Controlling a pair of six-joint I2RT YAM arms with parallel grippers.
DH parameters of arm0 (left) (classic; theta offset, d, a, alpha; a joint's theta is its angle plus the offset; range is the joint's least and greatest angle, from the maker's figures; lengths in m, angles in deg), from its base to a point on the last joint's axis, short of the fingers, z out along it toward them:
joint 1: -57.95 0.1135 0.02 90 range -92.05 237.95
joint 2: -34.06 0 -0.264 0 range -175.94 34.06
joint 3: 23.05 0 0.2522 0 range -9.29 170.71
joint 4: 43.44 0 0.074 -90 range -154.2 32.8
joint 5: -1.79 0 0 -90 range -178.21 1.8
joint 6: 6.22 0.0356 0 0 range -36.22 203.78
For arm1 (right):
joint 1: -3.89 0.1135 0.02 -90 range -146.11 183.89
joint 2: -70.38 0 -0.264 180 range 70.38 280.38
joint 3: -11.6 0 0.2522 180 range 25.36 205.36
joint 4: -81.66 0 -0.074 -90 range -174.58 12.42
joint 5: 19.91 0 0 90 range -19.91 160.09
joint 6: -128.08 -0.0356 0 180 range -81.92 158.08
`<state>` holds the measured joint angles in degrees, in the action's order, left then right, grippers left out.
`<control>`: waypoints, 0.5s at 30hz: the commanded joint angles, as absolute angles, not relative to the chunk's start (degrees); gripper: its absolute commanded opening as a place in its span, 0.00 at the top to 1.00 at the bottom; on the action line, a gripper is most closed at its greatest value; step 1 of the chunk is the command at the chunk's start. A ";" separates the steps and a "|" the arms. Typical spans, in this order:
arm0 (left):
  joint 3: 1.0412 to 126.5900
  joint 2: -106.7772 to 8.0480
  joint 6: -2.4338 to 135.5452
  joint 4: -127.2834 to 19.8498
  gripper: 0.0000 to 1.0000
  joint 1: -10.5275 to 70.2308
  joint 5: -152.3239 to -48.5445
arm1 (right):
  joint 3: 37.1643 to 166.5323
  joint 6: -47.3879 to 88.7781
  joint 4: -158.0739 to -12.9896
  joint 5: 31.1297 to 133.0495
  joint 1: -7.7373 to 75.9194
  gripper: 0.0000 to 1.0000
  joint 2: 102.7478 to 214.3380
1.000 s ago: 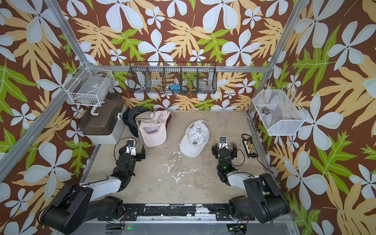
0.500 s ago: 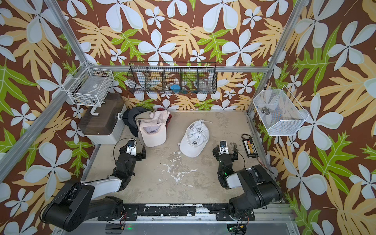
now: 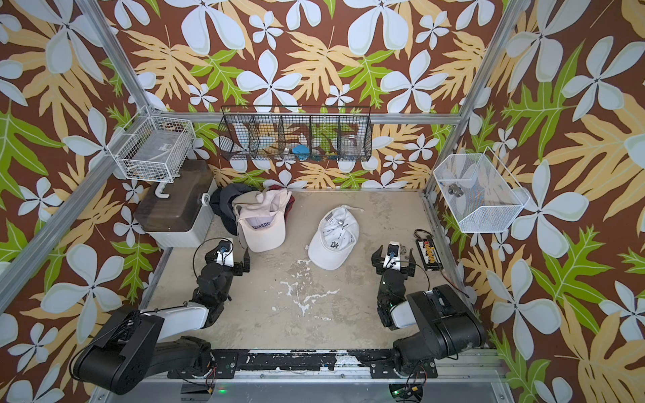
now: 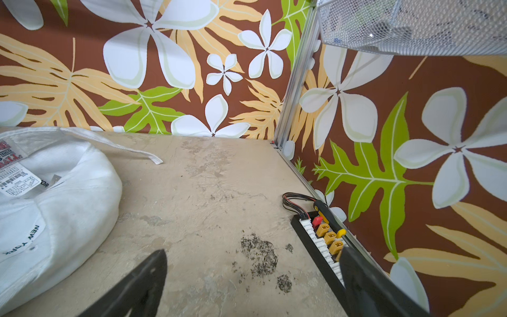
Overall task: Open the adjustable buckle of the baseball cap
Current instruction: Reset both arms
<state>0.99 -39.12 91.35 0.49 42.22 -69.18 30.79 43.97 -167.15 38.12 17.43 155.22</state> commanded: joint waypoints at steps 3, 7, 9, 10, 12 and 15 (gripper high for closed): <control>1.36 -39.91 91.43 3.29 0.00 42.97 -70.46 | 29.12 42.14 -173.75 37.09 16.98 0.00 155.08; 1.28 -40.46 91.04 4.77 0.00 43.70 -71.41 | 28.62 42.29 -174.80 37.13 16.98 0.00 155.17; 0.16 -40.82 90.73 7.58 0.00 44.01 -72.26 | 28.24 42.21 -174.84 37.22 16.98 0.00 155.22; -1.18 -41.67 90.26 11.05 0.00 44.59 -73.31 | 27.74 42.28 -177.06 37.37 16.96 0.00 155.29; -3.55 -43.37 89.62 18.71 0.00 45.12 -72.17 | 26.95 42.57 -178.87 37.88 16.98 0.00 155.67; -3.66 -42.37 89.01 16.86 0.00 46.15 -74.40 | 26.34 42.85 -180.38 38.54 16.98 0.00 156.03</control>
